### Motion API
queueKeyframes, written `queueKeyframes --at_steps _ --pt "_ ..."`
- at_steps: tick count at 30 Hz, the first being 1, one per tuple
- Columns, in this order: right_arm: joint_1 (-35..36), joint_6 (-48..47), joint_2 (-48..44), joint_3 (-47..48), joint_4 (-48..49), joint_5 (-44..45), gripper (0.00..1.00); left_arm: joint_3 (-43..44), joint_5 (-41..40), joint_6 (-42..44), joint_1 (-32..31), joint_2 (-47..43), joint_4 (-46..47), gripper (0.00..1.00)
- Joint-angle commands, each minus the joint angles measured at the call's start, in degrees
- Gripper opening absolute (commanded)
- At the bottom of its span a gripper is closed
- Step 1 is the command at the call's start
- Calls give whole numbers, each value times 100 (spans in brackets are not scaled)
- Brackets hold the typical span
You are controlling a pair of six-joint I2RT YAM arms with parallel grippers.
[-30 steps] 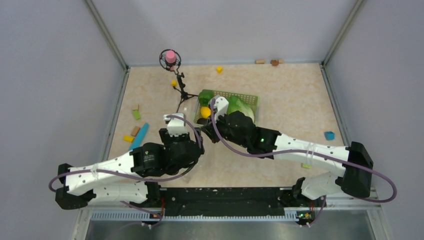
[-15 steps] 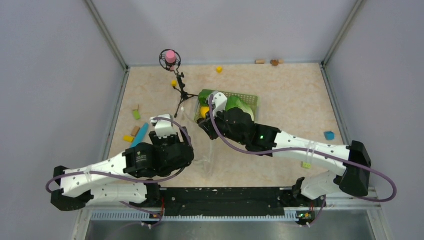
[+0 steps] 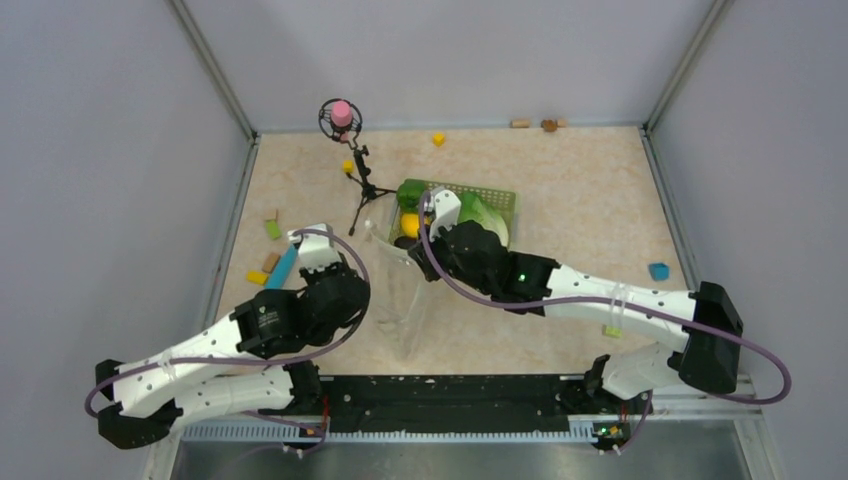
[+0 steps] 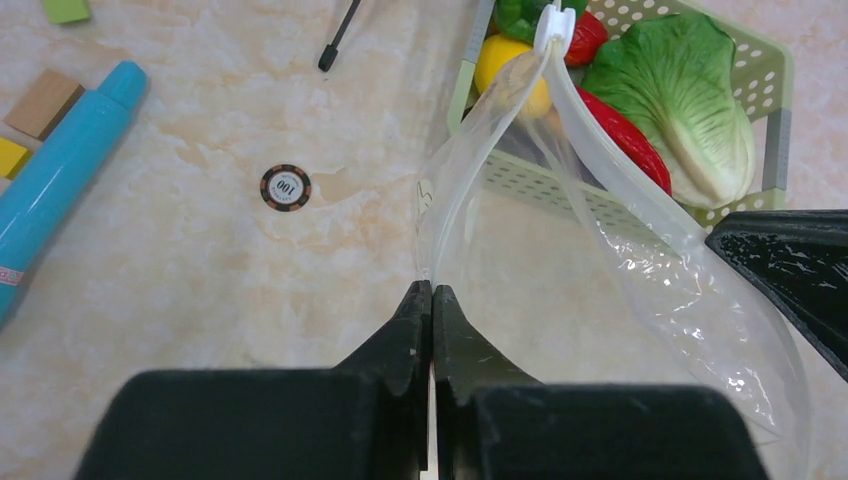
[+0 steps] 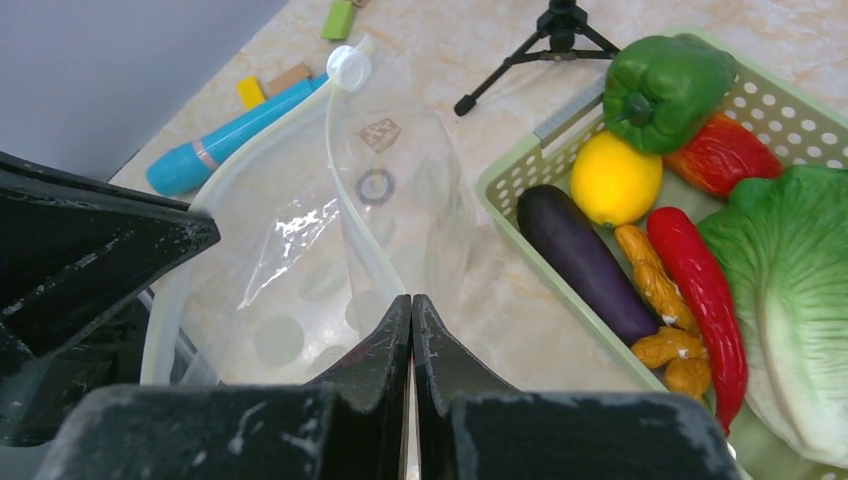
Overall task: Place the food in the zip-top bag and seal the zipper
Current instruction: Open the zipper of the food storage bag at the center of the board, then pick up the fake vegetable from the bin.
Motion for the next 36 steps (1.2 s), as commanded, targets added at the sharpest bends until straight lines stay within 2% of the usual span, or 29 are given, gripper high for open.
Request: queueKeyframes --at_steps 1,2,3,4,5,7,8,11,15,17,19,23,28,32,36 --pt "-463 42 -151 130 -195 -20 0 94 245 500 374 198 669 0" --pt "-649 42 -152 177 -229 -499 2 101 355 577 478 232 763 0" --pt "-798 5 -174 196 -247 -921 8 102 426 618 573 265 846 0" --pt "-879 -92 -218 195 -248 -1265 18 90 447 621 631 294 892 0" --pt "-890 -241 -290 185 -269 -1468 35 91 437 615 683 317 920 0" --pt "-896 -306 -468 229 -381 -1569 91 101 418 580 713 345 962 0" --pt "-894 -305 -564 314 -471 -1570 98 94 460 603 719 352 1018 0" --pt "-897 -536 -801 637 -742 -1554 99 96 544 611 719 343 1139 0" --pt "-955 -657 -896 914 -1191 -585 99 154 500 596 715 323 1083 0" --pt "-1147 -574 -842 886 -1213 -330 99 121 479 587 712 282 1127 0" --pt "-1481 -371 -686 870 -1201 -477 99 58 532 680 713 227 1285 0" --pt "-2095 -278 -97 945 -906 -826 99 97 390 724 713 250 1247 0" --pt "-2488 -1092 692 1232 -800 -967 99 -73 415 731 719 275 1367 0" --pt "-2793 -2121 1499 1837 -1499 -1253 99 -288 396 784 717 192 1564 0" --pt "-2835 -2590 2347 2727 -2416 -773 99 -435 581 926 713 -35 1756 0"
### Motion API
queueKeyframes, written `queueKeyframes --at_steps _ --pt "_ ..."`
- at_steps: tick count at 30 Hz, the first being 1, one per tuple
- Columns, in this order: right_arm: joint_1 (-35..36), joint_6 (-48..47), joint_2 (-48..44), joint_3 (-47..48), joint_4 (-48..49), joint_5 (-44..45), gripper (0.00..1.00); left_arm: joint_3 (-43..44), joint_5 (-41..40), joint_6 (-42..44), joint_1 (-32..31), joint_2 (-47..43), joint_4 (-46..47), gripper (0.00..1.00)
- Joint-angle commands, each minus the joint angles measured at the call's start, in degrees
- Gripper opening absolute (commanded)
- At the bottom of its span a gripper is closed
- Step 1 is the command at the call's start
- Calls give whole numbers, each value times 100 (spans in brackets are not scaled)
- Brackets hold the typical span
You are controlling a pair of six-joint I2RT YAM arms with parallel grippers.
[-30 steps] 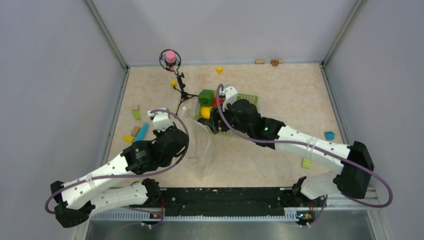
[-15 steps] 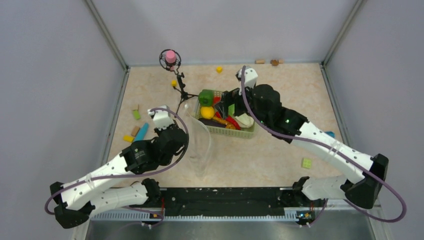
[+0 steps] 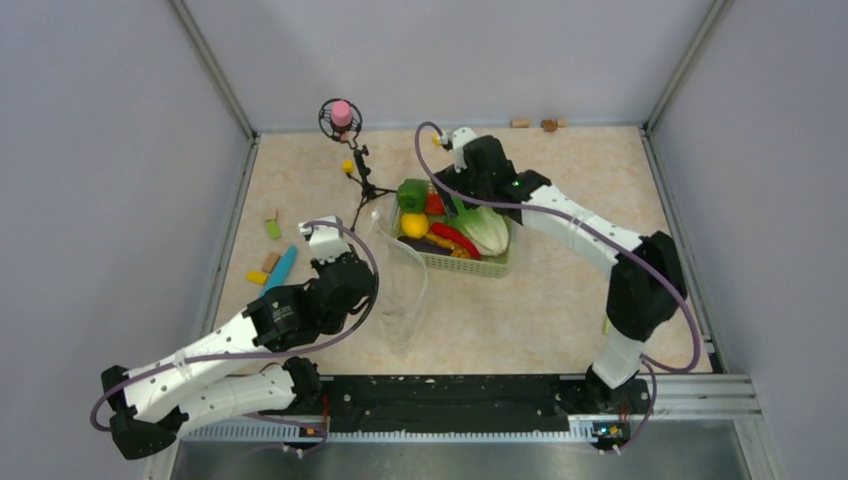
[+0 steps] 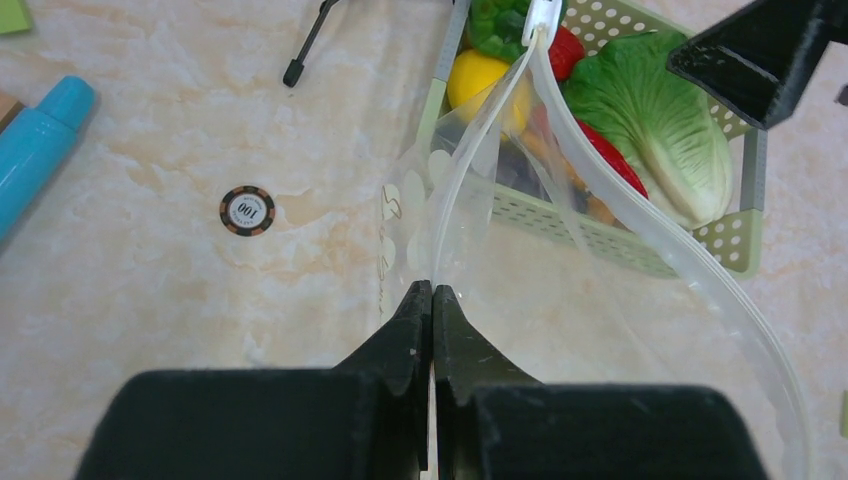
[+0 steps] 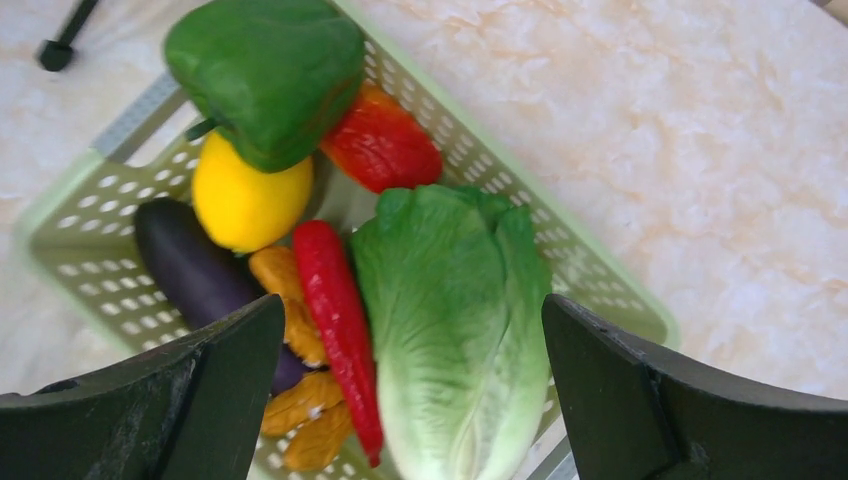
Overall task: Place the food in the zip-top bag and seal the zipper
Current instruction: Pick up the fake vegetable from the bin.
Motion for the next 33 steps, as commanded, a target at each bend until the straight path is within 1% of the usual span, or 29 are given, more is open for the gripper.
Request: queueKeyframes --at_steps 1,4,6,8,9,11,18,24,28,31,33 --pt "-82 -750 780 1285 -1103 402 99 -177 99 230 22 -306 462 0" --pt "-133 -447 1553 2258 -2257 741 99 -286 168 290 21 -370 556 0" --pt "-224 -221 1887 2602 -2610 747 99 -299 216 307 26 -346 564 0" --pt "-400 233 2083 2754 -2830 450 99 -328 248 301 22 -311 565 0" --pt "-489 489 2125 2751 -2853 219 99 -348 261 307 22 -286 586 0" --pt "-611 659 2191 2721 -2855 -165 99 -361 341 346 23 -238 620 0" --pt "-741 966 2485 2877 -3048 174 99 -412 821 524 25 -67 870 0" --pt "-813 900 2808 2711 -3042 -123 99 -414 911 563 20 11 892 0" --pt "-807 963 2939 2491 -2908 -146 99 -420 907 545 22 -46 884 0" --pt "-809 1022 2973 2362 -2732 -334 93 -439 842 527 18 -151 852 0" --pt "-807 1026 2983 2294 -2603 -522 84 -462 824 511 23 -231 851 0"
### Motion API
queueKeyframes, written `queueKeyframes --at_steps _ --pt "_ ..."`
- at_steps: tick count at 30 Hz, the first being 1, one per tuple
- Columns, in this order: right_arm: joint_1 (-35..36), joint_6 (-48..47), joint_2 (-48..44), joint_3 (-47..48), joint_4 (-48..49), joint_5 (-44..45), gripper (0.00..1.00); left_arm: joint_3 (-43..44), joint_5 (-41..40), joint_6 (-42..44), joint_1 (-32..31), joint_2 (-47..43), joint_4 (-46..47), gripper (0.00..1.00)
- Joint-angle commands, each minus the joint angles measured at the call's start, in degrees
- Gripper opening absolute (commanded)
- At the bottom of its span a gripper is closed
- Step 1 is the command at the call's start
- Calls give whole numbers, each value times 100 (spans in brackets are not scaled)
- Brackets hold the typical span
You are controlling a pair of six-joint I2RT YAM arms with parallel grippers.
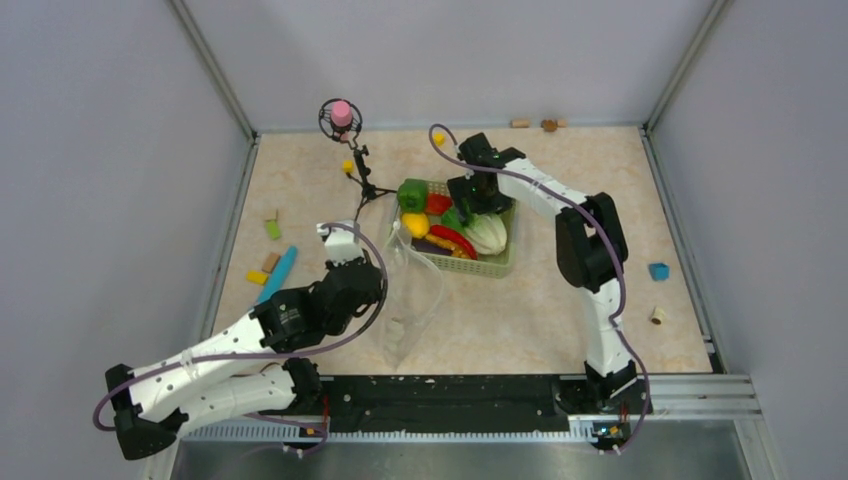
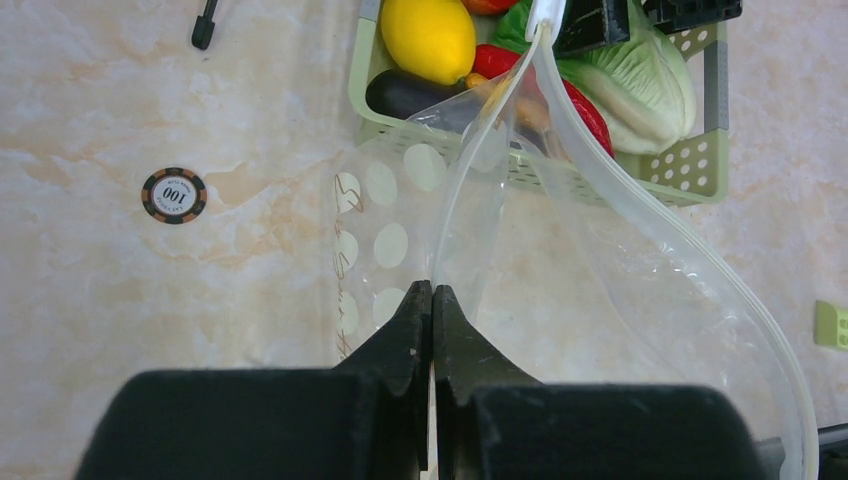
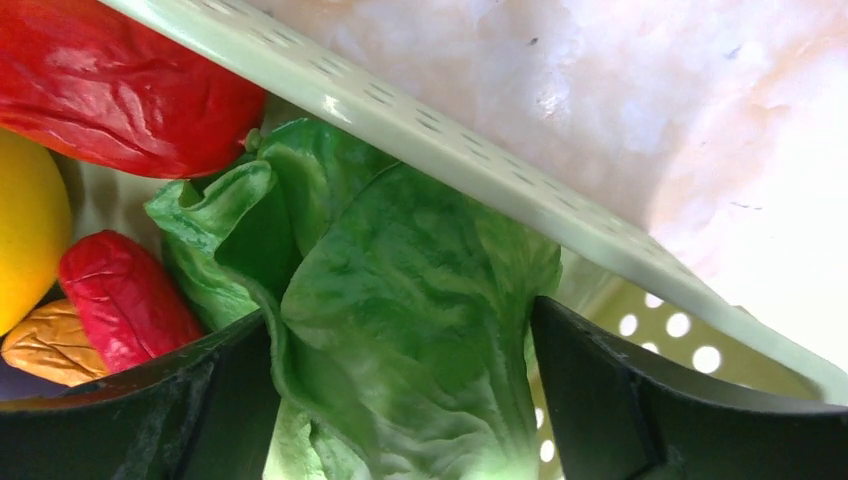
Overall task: Place the food in the zip-top bag and seal the zipper
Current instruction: Pick up the fake vegetable from the bin.
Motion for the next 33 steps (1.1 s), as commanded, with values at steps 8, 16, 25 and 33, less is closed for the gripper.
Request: queueKeyframes --at_steps 8,16,25,33 --pt "-23 94 -267 -336 527 -726 16 -108 -190 -62 18 -490 126 0" --pt "-17 50 -1613 -903 1322 -1059 0 -102 -448 -254 20 -670 -73 0" --pt "305 51 -4040 -2807 4108 -1354 0 -120 -588 -317 20 -779 -130 0" --pt "1543 -52 -5309 -4002 6749 -1008 0 -142 -645 -423 18 -864 -172 0"
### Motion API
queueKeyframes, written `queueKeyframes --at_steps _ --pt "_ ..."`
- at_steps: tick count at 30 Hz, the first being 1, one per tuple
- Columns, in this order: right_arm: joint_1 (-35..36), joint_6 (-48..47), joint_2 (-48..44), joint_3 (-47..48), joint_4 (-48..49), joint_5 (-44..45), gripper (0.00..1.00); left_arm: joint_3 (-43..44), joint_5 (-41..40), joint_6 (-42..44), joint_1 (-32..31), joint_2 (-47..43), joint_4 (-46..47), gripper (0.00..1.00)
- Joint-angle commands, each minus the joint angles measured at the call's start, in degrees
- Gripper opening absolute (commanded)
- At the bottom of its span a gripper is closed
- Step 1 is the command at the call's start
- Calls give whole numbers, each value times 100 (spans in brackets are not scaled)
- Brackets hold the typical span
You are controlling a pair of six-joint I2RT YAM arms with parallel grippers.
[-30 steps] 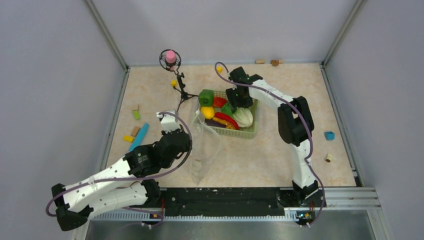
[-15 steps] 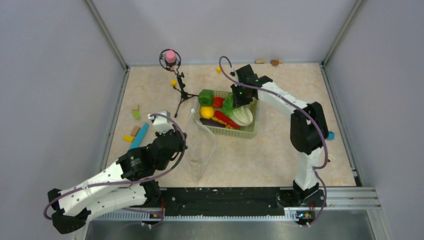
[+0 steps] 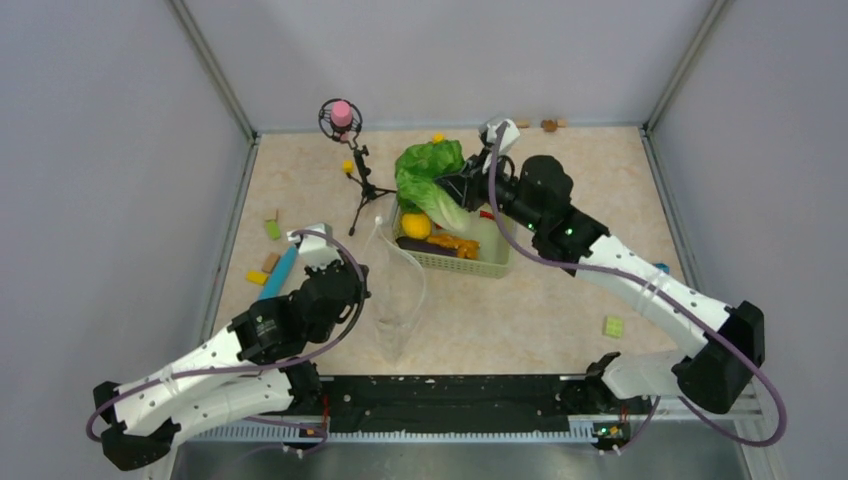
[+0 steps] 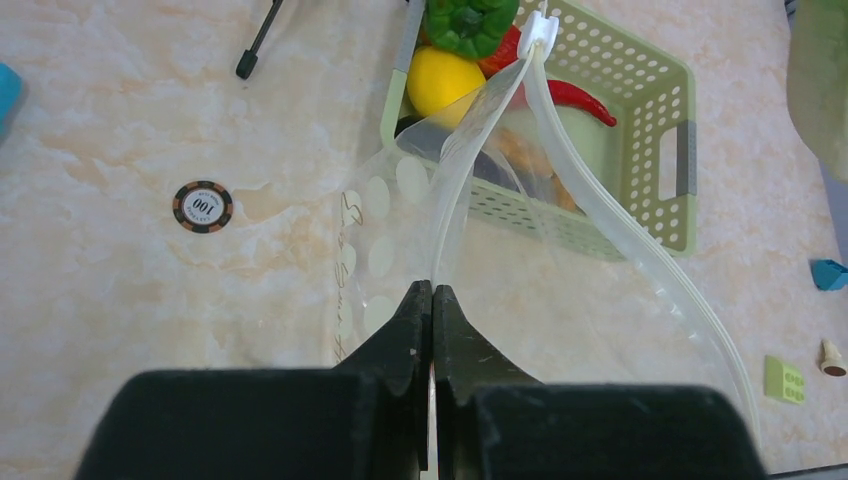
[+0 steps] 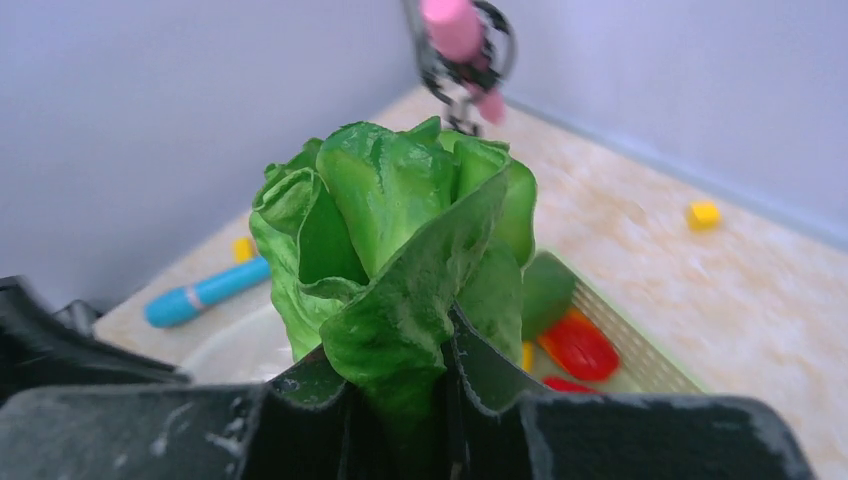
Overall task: Place the food in the zip-top bag and seal the zipper
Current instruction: Place the fake vegetable in the zipper food storage bag.
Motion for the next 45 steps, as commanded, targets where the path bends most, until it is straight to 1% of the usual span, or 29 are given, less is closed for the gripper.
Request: queueKeyframes --at_steps 1,3,6,10,13,15,17,21,30,37,45 --pt "832 -151 -478 -590 2323 213 0 -45 -160 -102 16 -113 26 0" --pt "1379 -322 -477 -682 2842 474 0 -52 -242 -134 14 -117 12 0" --pt "1871 -141 -393 -884 3513 1063 0 -52 -231 -198 15 -136 -25 0" --pt "2136 312 -332 -1404 4616 1146 0 -87 -198 -200 18 -155 39 0" --pt "2262 735 -366 -1858 5278 1453 0 -91 -176 -246 18 -158 38 0" --pt "2304 1199 -419 -2273 5668 1741 0 -113 -174 -256 18 -169 57 0" --pt "2320 1471 -440 -2493 5958 1673 0 -126 -189 -279 19 -183 62 0" --pt "2341 1666 -487 -2379 5602 1368 0 -153 -191 -258 19 -180 105 0" --pt "2479 1939 -483 -2367 5499 981 0 -180 -192 -299 23 -195 131 0" --pt "2511 2313 -205 -2603 5983 708 0 -188 -226 -326 20 -248 103 0" --pt "2539 2545 36 -3053 6442 1041 0 -254 -240 -363 17 -423 135 0"
